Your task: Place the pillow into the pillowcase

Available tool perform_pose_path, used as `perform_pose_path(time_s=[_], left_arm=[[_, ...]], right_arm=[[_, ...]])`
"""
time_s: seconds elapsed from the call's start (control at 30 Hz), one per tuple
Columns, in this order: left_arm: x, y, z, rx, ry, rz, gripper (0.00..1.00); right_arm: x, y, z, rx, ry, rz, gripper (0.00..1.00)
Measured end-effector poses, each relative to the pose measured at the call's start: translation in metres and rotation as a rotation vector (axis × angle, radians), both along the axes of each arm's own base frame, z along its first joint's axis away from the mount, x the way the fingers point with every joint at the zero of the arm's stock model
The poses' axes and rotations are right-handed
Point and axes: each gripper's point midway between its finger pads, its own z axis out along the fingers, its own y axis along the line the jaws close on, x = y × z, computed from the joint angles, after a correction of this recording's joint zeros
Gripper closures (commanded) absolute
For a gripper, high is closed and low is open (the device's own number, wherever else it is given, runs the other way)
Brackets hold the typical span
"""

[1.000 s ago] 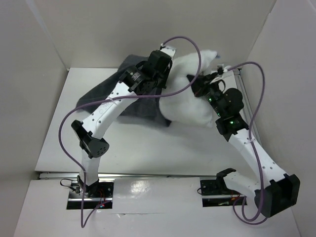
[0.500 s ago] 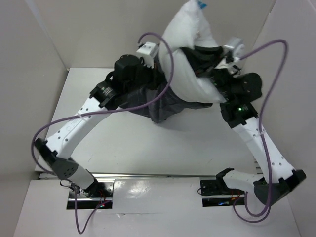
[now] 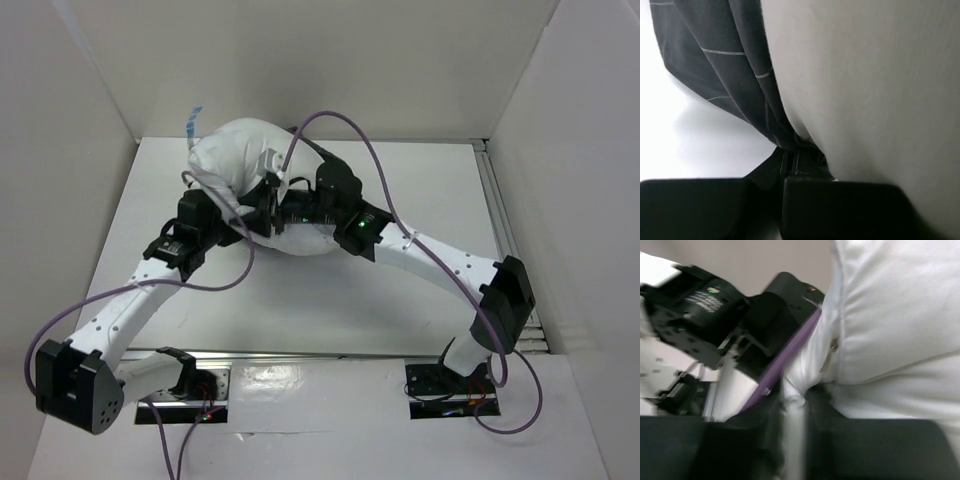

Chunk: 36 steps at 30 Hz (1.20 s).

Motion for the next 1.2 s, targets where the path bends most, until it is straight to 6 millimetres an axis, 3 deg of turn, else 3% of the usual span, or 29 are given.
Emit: perform_pose_path(time_s=[0.07,0.1,0.2,0.33,0.4,0.53,0.6,0.77,0.87,0.97,1.07,1.13,1.2], left_arm=[[-0.006,0.01,0.005,-0.035,-0.012,0.034,1.0],[-0.008,0.016,0.008,-0.05,-0.02,0.055,1.0],[-0.009,0.032,0.015,-0.082,-0.03,0.111,1.0],[-0.008,0.053,0.018,-0.102,-0.024,0.173,1.0],[-0.009,0.058,0.016,-0.105,-0.012,0.188,1.0],[-0.013,0.069,0.014,-0.1,0.001,0.223,1.0],[-0.014,0.074,0.016,-0.099,-0.002,0.235,1.0],[-0.015,0.078,0.014,-0.082,0.003,0.232,1.0],[-0.016,0.079,0.013,-0.078,0.005,0.233,1.0],[-0.016,0.08,0.012,-0.072,0.006,0.231,1.0],[-0.017,0.082,0.012,-0.06,0.006,0.229,1.0],[-0.018,0.083,0.013,-0.058,0.005,0.229,1.0],[-0.018,0.084,0.013,-0.058,0.005,0.231,1.0]], right_arm=[[-0.02,0.004,0.003,-0.002,-0.016,0.076,0.13],[-0.031,0.004,0.006,-0.001,-0.027,0.112,0.06],[-0.055,-0.005,0.023,0.009,-0.088,0.172,0.02],[-0.071,-0.035,0.07,0.061,-0.186,0.137,0.0],[-0.063,-0.055,0.101,0.099,-0.228,0.061,0.0],[-0.027,-0.109,0.159,0.19,-0.315,-0.193,0.0],[-0.011,-0.132,0.176,0.219,-0.345,-0.315,0.0],[0.024,-0.156,0.193,0.234,-0.344,-0.52,0.0],[0.059,-0.161,0.193,0.22,-0.31,-0.664,0.0],[0.116,-0.156,0.173,0.151,-0.237,-0.804,0.0],[0.183,-0.155,0.133,0.052,-0.139,-0.902,0.0],[0.231,-0.163,0.09,-0.031,-0.053,-0.942,0.0],[0.265,-0.176,0.04,-0.125,0.049,-0.943,0.03]])
